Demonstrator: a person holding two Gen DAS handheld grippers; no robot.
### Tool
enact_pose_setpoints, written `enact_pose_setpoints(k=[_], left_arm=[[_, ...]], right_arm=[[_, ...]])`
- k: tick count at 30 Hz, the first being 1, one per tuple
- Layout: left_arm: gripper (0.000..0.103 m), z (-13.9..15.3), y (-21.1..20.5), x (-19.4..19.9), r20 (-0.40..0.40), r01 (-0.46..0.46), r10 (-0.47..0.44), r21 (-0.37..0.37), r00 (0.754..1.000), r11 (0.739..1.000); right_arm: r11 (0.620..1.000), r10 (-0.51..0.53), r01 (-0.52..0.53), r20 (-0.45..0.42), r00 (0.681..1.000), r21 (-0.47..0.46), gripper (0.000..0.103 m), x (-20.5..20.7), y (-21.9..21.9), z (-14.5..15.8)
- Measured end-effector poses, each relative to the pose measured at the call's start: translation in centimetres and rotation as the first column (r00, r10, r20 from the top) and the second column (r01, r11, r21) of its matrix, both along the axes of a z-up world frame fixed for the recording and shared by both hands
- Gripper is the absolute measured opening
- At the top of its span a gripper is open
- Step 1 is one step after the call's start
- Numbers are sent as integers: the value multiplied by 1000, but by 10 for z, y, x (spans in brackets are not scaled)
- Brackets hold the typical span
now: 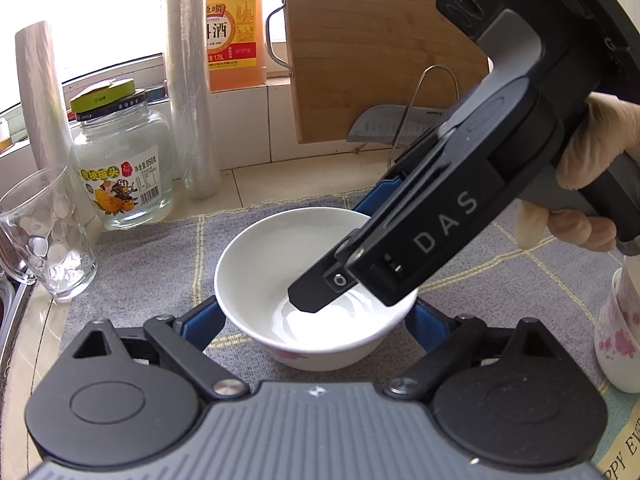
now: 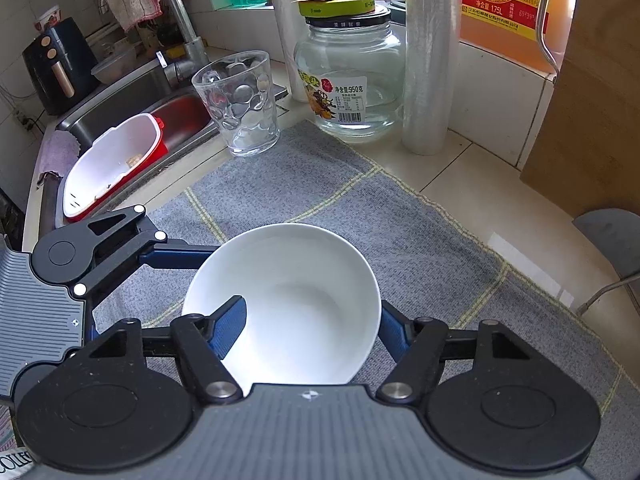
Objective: Organize plates and bowls
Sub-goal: 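Lift the pink-flowered bowl and carry it toward the bowl stack with the right gripper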
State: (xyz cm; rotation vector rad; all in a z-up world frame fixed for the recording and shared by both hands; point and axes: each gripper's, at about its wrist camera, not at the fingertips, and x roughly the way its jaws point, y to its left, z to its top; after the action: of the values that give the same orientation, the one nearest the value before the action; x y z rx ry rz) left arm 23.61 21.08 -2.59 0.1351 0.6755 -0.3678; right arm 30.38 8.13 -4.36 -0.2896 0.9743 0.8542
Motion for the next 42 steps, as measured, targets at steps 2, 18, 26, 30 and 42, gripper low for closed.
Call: enact_pose_setpoints(k=[2,18,26,30,42], left_arm=[[95,0,0,0,-1,-2,2,-6,1000,1000],[95,1,-2,-1,0,4,-4,1,1000,1000],[95,11,-5,-10,-4,35,-35,7,999,999],[95,21,-8,-19,-3,55,-55,14,999,998],[95,52,-24,-53,-4,106,-106,20,994,994]], right_arm=[[1000,0,0,1,1000,-1,75,0,1,0],[1000,-17,18,-27,999,23,76,3,-1,0],[999,-18,20,-51,999,39,79,-7,-8,9],[999,-16,18,-44,999,43,80,-18,-13,19],[996,-38,41,-42,998,85,82,-56,-38,50]])
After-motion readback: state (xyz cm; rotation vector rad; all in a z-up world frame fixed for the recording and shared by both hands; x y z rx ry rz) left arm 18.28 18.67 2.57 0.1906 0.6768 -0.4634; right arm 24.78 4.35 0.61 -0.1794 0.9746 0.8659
